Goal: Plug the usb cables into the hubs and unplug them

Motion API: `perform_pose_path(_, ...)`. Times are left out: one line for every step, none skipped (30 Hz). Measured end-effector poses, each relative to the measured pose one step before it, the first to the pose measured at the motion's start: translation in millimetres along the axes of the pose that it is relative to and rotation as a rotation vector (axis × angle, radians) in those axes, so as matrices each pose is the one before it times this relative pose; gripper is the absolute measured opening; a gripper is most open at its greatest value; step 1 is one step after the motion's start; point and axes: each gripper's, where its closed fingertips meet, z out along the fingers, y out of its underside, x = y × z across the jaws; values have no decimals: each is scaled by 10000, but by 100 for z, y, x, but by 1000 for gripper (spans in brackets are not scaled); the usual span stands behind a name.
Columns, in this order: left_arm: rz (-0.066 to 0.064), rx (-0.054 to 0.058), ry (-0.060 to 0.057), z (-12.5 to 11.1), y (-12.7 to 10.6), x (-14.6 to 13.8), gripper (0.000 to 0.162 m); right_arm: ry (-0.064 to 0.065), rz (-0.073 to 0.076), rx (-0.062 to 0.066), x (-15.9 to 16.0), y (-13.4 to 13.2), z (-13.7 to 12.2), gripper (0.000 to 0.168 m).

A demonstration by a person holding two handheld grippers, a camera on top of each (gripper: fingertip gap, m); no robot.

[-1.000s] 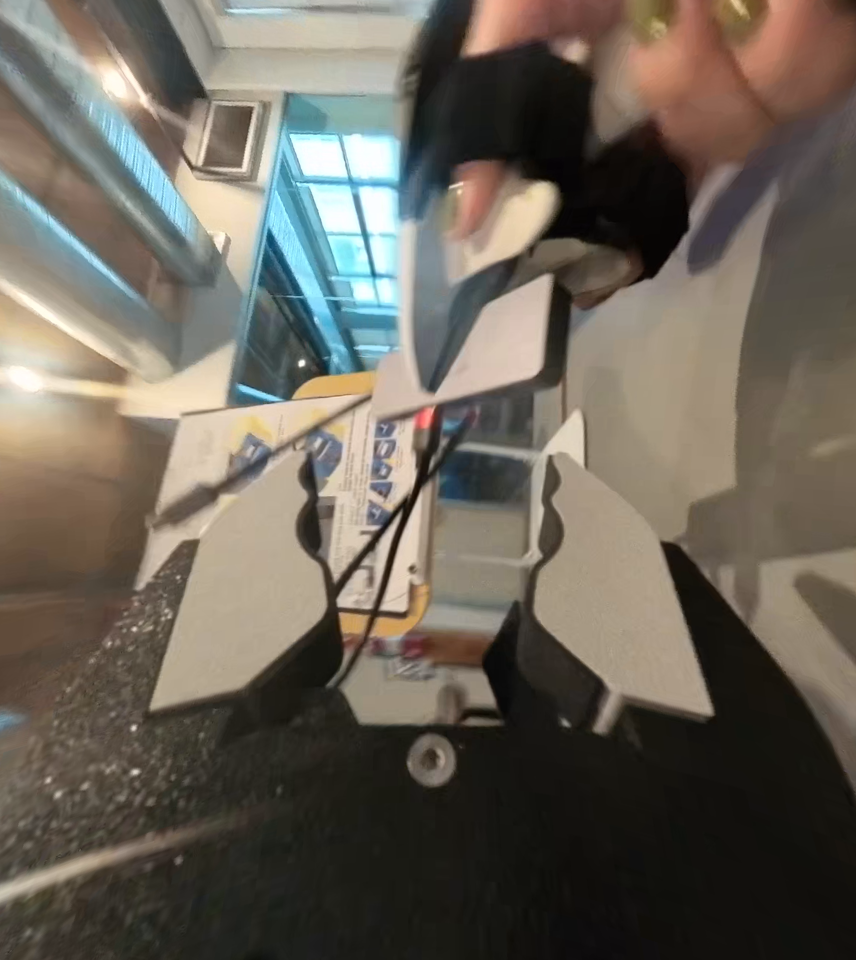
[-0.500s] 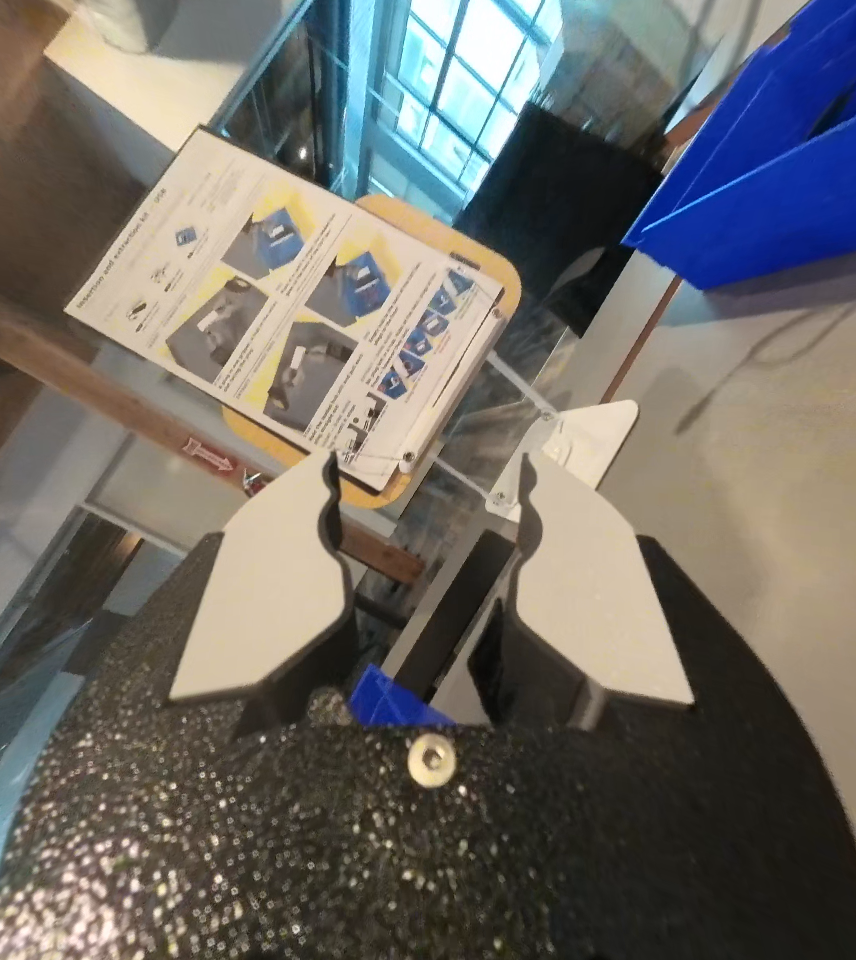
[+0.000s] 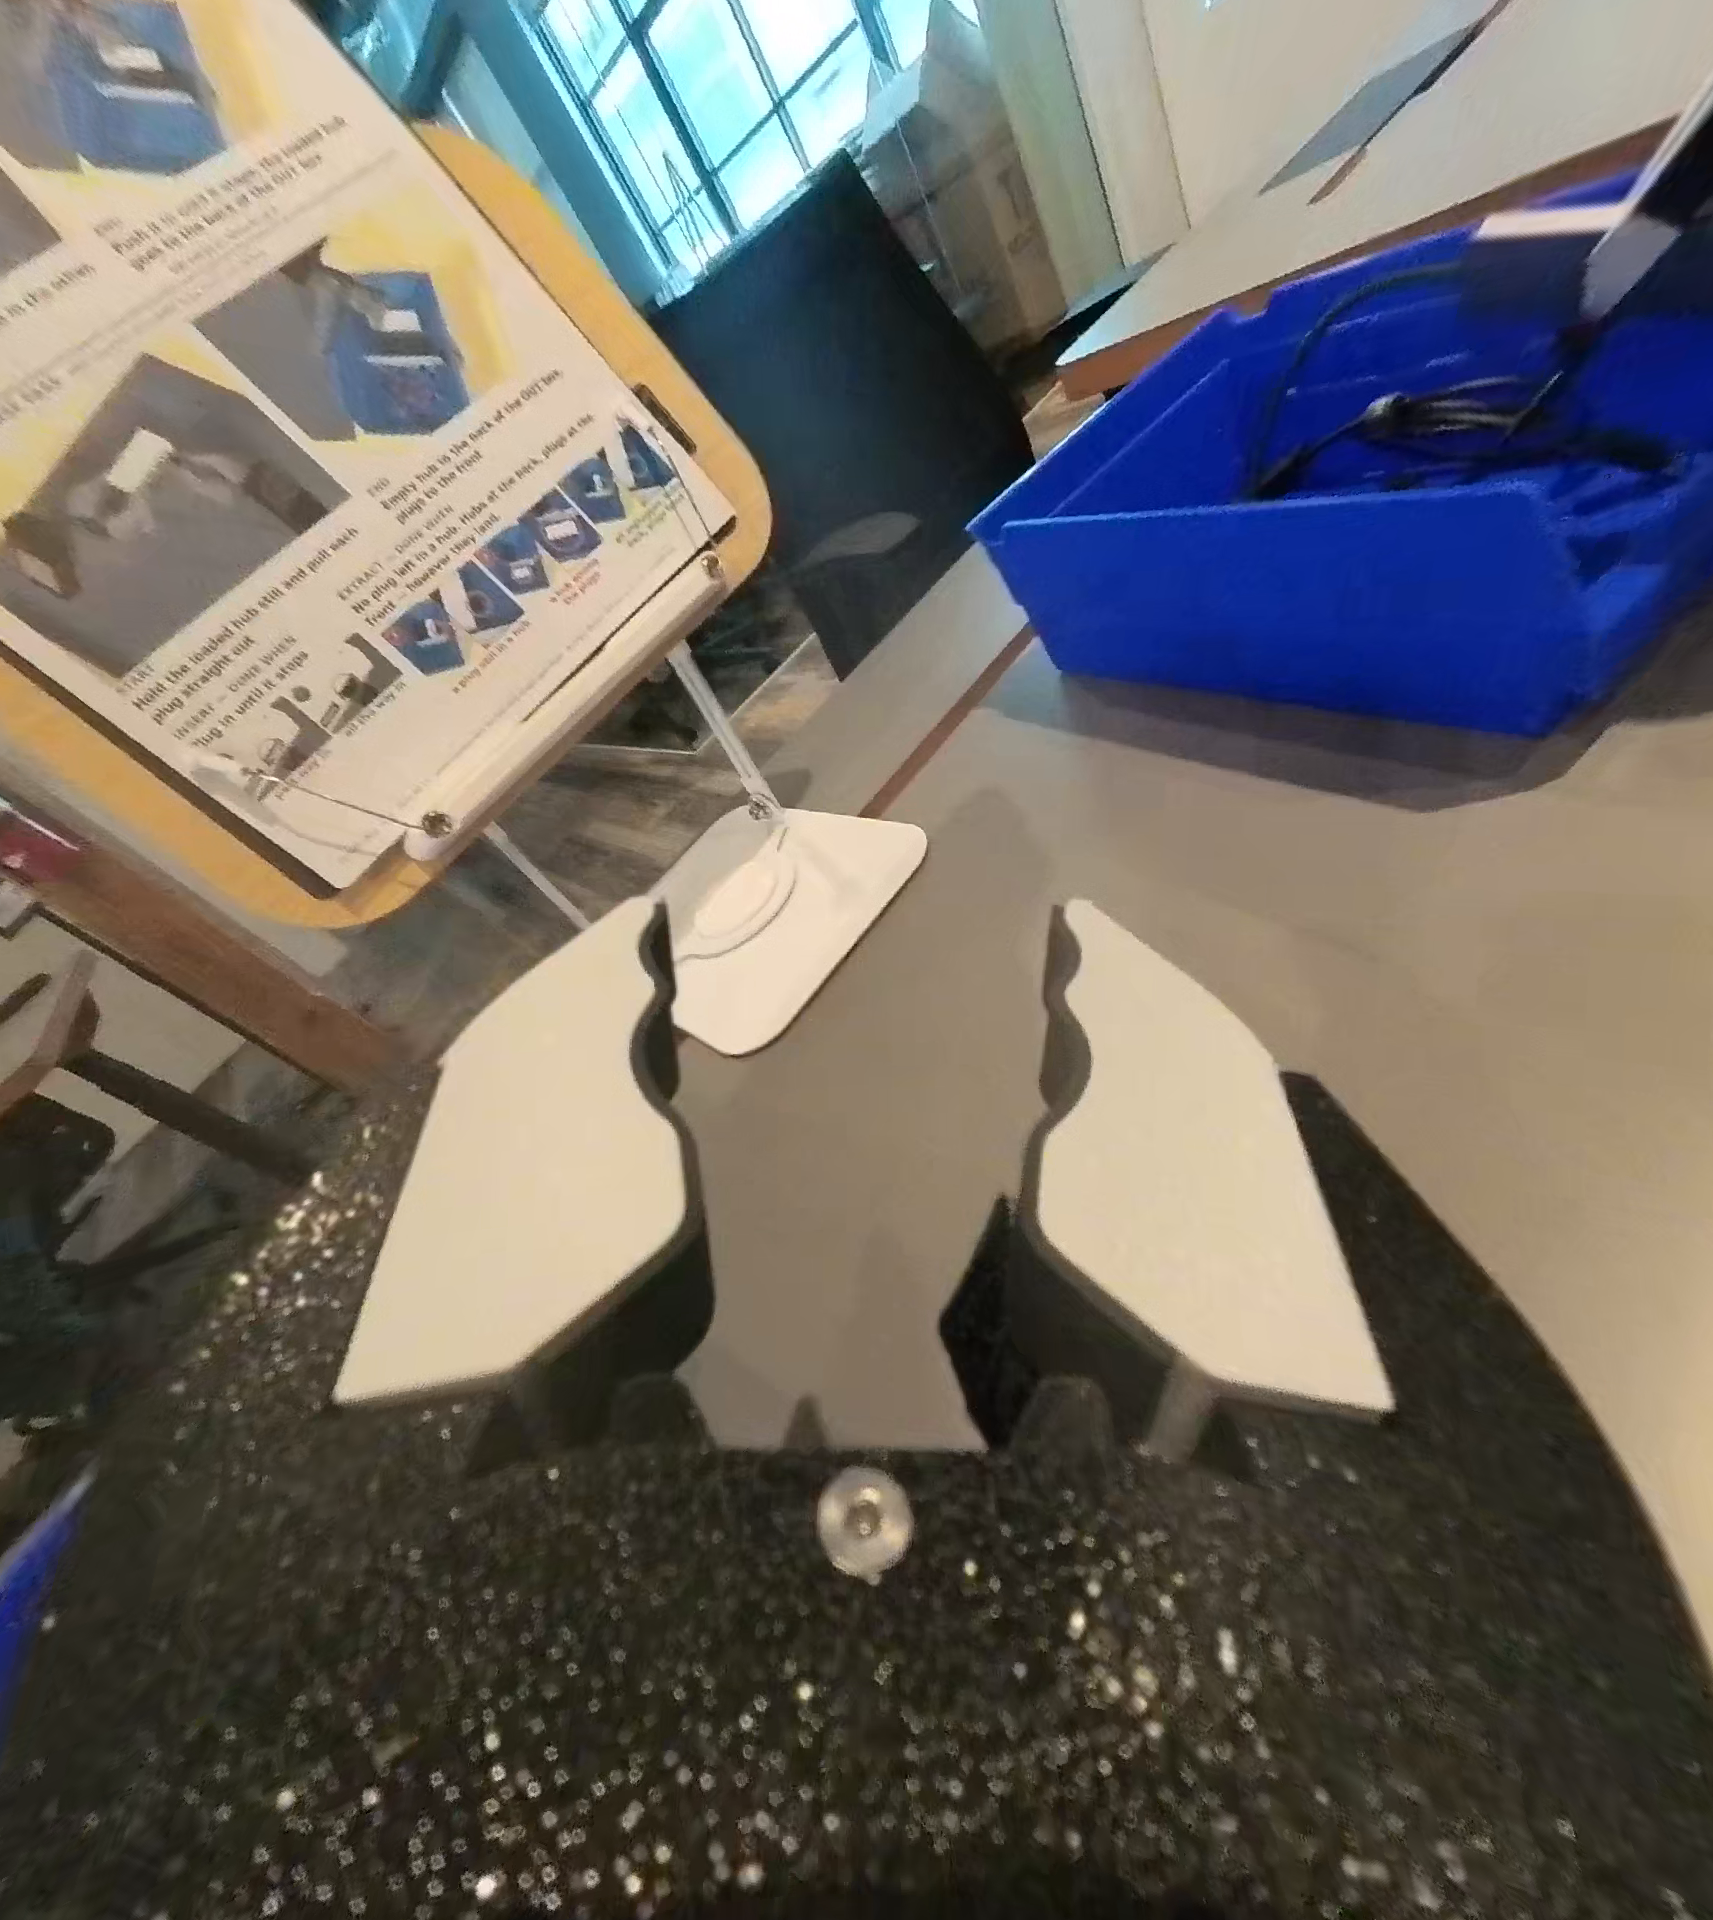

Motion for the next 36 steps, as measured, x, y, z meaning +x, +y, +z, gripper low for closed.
perform_pose_path(-301, -24, 138, 116, 139, 120, 69, 171, -247, -35, -67, -259, 62, 15)
perform_pose_path(-356, -38, 129, 126, 192, 74, 70, 234, -237, 131, 114, -404, 31, 29)
perform_pose_path(-467, -155, -1, 147, 382, -167, 70, 240, -227, 261, 181, -574, -274, 41)
perform_pose_path(-686, -226, 29, 191, 476, -187, 71, 391, -211, 293, 477, -561, -266, 53)
perform_pose_path(-904, -187, 314, 220, 409, 149, 75, 528, -209, 248, 758, -454, -353, 63)
perform_pose_path(-1006, -140, 420, 181, 344, 255, 79, 521, -146, 243, 826, -326, -532, 68)
perform_pose_path(-852, -8, 340, 130, 191, 135, 81, 347, -39, 403, 559, -699, -778, 72)
perform_pose_path(-553, 152, 148, 72, 20, -67, 82, 137, 164, 642, 223, -945, -1079, 72)
perform_pose_path(-250, 277, -152, 22, -88, -374, 81, -223, 308, 852, -438, -1374, -1344, 70)
perform_pose_path(12, 324, -346, 17, -87, -512, 79, -520, 383, 1097, -1173, -1811, -1481, 68)
perform_pose_path(151, 298, -424, 27, 6, -486, 77, -852, 347, 1288, -2093, -2168, -1439, 65)
perform_pose_path(160, 227, -336, 66, 157, -244, 75, -1079, 228, 1296, -2882, -2147, -1104, 63)
perform_pose_path(83, 163, -180, 92, 317, 86, 75, -1136, 127, 1191, -3325, -1789, -555, 62)
perform_pose_path(-30, 98, 20, 130, 478, 437, 76, -1026, 102, 885, -3322, -1186, 52, 62)
perform_pose_path(-131, 5, 409, 171, 616, 966, 76, -844, -39, 522, -2954, -340, 649, 61)
perform_pose_path(-175, -67, 647, 170, 745, 1218, 80, -542, -28, 252, -2203, 313, 954, 59)
perform_pose_path(-172, -65, 278, 96, 821, 608, 84, -274, -28, 81, -1500, 767, 969, 60)
perform_pose_path(-74, 46, -79, -53, 709, 41, 85, -182, 24, 108, -1012, 929, 1036, 61)
perform_pose_path(88, 125, -170, -216, 510, -149, 85, -14, 149, 90, -485, 1054, 737, 65)
perform_pose_path(204, 140, -319, -305, 269, -395, 85, -59, 352, 230, -233, 789, 462, 69)
perform_pose_path(240, 166, -293, -286, -37, -402, 85, -147, 605, 314, -208, 599, 226, 70)
perform_pose_path(200, 198, -183, -261, -247, -265, 85, -31, 716, 293, 43, 600, 41, 70)
perform_pose_path(116, 225, -191, -274, -318, -269, 85, -71, 474, 224, -95, 691, -145, 70)
perform_pose_path(71, 231, -89, -266, -265, -110, 83, -20, 36, 152, -85, 820, -111, 67)
perform_pose_path(59, 203, 44, -232, -120, 104, 79, 223, -141, 135, 177, 775, -35, 66)
perform_pose_path(8, 119, 82, -200, 106, 171, 75, -21, -244, 229, -166, 485, 9, 67)
perform_pose_path(-127, 109, 300, -175, 199, 466, 71, -443, -358, 211, -741, 305, 345, 64)
perform_pose_path(-259, 93, 502, -146, 201, 670, 66, -555, -274, 33, -878, 248, 340, 62)
perform_pose_path(-197, 81, 320, -120, -53, 349, 65, -433, -153, -29, -749, 113, 214, 62)
perform_pose_path(-128, 88, 1, -141, -114, -118, 65, -272, -38, 109, -466, -164, 124, 62)
perform_pose_path(-94, 108, -66, -151, -106, -231, 64, -143, 44, 279, -314, -260, 24, 62)
perform_pose_path(-28, 150, -45, -160, -177, -205, 63, -51, -8, 309, -126, -311, -34, 60)
perform_pose_path(52, 143, -63, -140, -180, -226, 62, 61, -47, 198, 78, -202, -17, 59)
perform_pose_path(81, 86, -79, -80, -108, -220, 61, 113, -43, 118, 196, -113, -25, 59)
perform_pose_path(46, 16, -69, -20, -14, -187, 60, 117, 30, 63, 224, -25, -41, 58)
perform_pose_path(9, -16, -22, 32, 26, -67, 59, 140, 71, 20, 288, -6, 5, 58)
